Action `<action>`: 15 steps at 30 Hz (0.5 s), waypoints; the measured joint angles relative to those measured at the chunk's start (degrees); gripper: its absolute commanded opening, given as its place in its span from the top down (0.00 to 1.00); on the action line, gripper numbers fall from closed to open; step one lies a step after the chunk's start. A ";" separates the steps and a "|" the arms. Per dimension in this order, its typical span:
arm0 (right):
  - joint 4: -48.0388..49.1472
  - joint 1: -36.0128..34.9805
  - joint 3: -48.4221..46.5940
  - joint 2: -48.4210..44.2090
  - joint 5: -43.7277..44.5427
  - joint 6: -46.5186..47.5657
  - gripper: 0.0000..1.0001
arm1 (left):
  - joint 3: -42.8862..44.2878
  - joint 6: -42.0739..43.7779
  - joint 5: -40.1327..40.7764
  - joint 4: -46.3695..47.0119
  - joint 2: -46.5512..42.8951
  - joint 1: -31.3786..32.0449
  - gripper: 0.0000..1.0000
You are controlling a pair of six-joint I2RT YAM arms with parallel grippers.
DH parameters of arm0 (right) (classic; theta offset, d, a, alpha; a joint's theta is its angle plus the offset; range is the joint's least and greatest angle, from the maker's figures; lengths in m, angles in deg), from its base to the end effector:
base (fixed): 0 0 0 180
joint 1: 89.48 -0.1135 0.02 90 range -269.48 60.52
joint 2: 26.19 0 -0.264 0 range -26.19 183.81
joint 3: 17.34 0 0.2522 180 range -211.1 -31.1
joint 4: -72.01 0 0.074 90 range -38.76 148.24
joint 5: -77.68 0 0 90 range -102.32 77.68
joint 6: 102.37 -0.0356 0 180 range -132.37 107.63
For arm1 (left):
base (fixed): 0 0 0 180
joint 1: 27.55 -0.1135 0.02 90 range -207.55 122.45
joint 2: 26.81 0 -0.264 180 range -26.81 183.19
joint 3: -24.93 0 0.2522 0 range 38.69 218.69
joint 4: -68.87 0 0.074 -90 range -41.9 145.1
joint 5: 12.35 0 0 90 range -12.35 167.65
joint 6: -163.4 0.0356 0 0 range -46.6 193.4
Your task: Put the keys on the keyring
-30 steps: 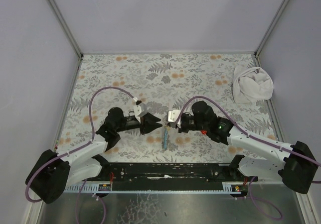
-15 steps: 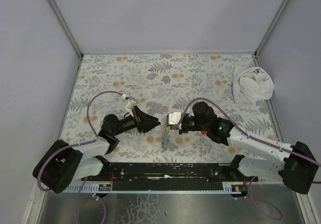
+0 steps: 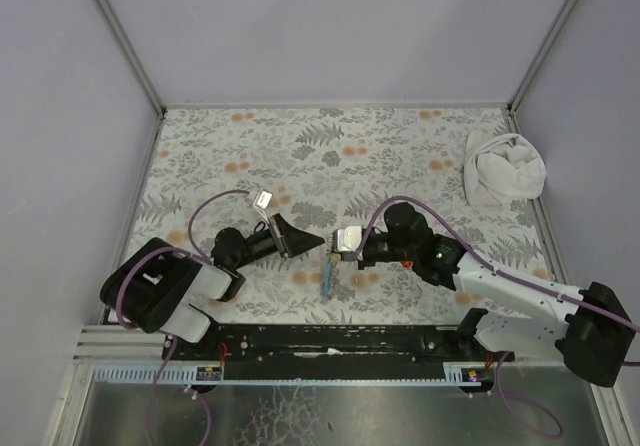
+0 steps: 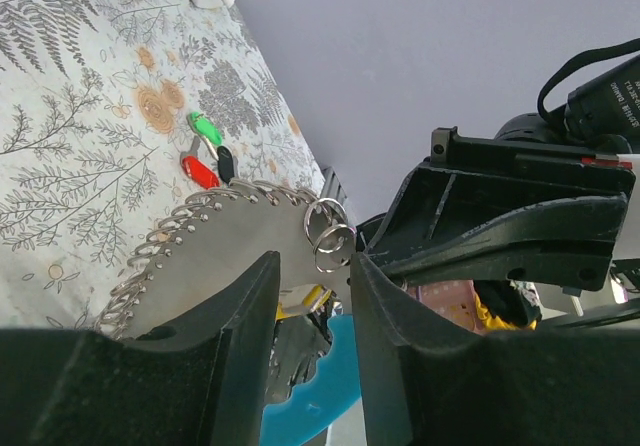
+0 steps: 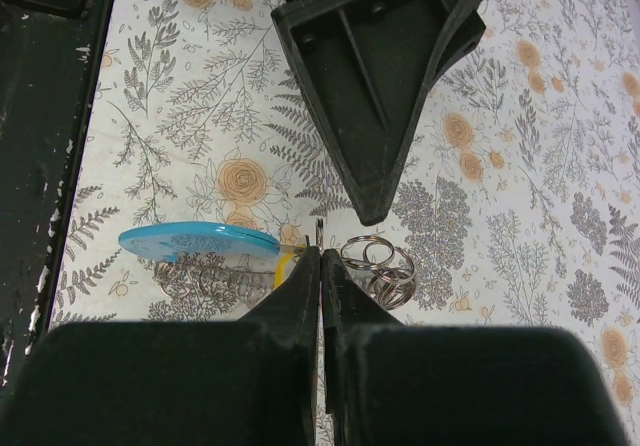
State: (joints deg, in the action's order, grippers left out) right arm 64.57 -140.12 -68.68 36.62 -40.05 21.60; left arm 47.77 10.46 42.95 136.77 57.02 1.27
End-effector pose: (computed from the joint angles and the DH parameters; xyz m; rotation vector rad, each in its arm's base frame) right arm 0.1434 0.2010 0.2640 -1.5151 1.1708 0.6558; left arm 0.1799 -0.1221 0.1678 0.0714 1.7327 -1.6807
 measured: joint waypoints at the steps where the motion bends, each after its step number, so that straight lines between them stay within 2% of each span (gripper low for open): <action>1: 0.00 0.00 0.00 -0.02 -0.11 0.11 1.00 | 0.26 -0.96 -0.13 0.96 1.14 0.00 0.68; 15: -0.04 0.00 0.00 -0.09 -0.57 0.59 1.00 | 2.08 -4.33 -2.23 5.11 2.75 0.42 0.69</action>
State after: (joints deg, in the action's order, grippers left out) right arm 64.53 -140.12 -68.68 36.53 -40.61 22.19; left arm 49.85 6.13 40.72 141.89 59.78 1.69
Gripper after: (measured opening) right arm 0.023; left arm 0.305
